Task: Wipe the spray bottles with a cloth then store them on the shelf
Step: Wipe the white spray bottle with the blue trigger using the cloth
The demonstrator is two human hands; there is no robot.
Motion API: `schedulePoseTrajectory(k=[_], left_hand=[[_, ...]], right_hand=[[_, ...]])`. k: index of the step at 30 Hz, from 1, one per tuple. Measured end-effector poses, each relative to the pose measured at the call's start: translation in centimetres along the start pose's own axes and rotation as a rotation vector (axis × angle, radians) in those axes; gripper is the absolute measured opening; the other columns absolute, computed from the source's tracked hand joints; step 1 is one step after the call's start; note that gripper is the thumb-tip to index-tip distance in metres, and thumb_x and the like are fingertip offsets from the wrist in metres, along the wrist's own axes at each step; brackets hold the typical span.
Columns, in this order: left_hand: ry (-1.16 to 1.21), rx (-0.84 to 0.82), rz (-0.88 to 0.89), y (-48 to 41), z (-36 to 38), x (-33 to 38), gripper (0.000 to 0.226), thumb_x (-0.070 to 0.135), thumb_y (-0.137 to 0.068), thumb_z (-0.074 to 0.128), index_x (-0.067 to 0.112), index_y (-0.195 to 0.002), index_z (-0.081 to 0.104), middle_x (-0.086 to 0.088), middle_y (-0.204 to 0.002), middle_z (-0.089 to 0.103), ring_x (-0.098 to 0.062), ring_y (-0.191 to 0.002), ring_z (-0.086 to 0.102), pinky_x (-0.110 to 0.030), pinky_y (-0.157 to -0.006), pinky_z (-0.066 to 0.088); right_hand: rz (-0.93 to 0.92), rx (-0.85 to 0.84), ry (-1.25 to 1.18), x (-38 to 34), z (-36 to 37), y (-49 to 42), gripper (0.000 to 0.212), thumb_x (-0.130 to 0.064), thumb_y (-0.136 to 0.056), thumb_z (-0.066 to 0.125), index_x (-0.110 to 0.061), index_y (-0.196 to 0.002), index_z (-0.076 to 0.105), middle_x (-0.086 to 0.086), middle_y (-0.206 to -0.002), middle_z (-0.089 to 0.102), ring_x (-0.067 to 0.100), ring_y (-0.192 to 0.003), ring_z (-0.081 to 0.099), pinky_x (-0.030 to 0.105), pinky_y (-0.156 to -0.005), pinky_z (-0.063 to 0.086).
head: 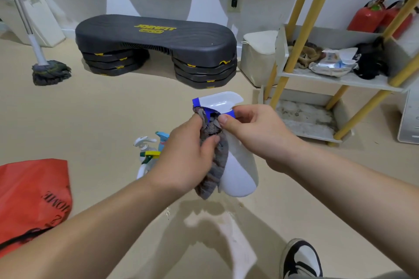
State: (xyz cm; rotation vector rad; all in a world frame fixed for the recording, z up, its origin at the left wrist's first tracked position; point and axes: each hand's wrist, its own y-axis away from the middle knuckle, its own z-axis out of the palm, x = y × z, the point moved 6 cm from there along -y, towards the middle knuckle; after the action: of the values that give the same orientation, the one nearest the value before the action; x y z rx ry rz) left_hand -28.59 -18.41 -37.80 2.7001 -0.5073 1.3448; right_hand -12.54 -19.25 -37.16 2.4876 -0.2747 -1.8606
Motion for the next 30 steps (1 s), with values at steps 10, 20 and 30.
schedulePoseTrajectory(k=[10, 20, 30], left_hand=[[-0.247, 0.041, -0.101, -0.5, -0.7, -0.3, 0.041, 0.040, -0.110, 0.039, 0.021, -0.073, 0.043, -0.002, -0.074, 0.059, -0.029, -0.074, 0.056, -0.038, -0.062, 0.033], [-0.135, 0.173, 0.100, -0.5, -0.5, 0.0, 0.011, 0.021, -0.104, 0.052, 0.019, -0.094, 0.053, 0.003, -0.085, 0.055, -0.021, -0.079, 0.048, -0.034, -0.066, 0.028], [-0.038, 0.039, -0.143, -0.7, 0.7, -2.9, 0.026, 0.023, -0.104, 0.053, 0.009, -0.082, 0.057, -0.006, -0.074, 0.063, -0.032, -0.078, 0.060, -0.040, -0.066, 0.040]], right_hand=[[0.046, -0.031, -0.085, 0.3, 1.5, 0.7, 0.021, -0.031, -0.094, 0.075, -0.012, -0.085, 0.079, 0.011, -0.085, 0.076, 0.011, -0.070, 0.061, 0.024, -0.066, 0.046], [0.096, -0.018, -0.006, 0.8, 0.9, 0.2, 0.035, -0.030, -0.099, 0.069, 0.000, -0.081, 0.069, 0.004, -0.073, 0.061, 0.014, -0.067, 0.051, 0.030, -0.070, 0.042], [0.178, 0.137, -0.088, 1.7, -1.1, -0.6, 0.042, -0.039, -0.097, 0.068, 0.001, -0.090, 0.073, 0.014, -0.080, 0.060, 0.020, -0.076, 0.050, 0.033, -0.075, 0.040]])
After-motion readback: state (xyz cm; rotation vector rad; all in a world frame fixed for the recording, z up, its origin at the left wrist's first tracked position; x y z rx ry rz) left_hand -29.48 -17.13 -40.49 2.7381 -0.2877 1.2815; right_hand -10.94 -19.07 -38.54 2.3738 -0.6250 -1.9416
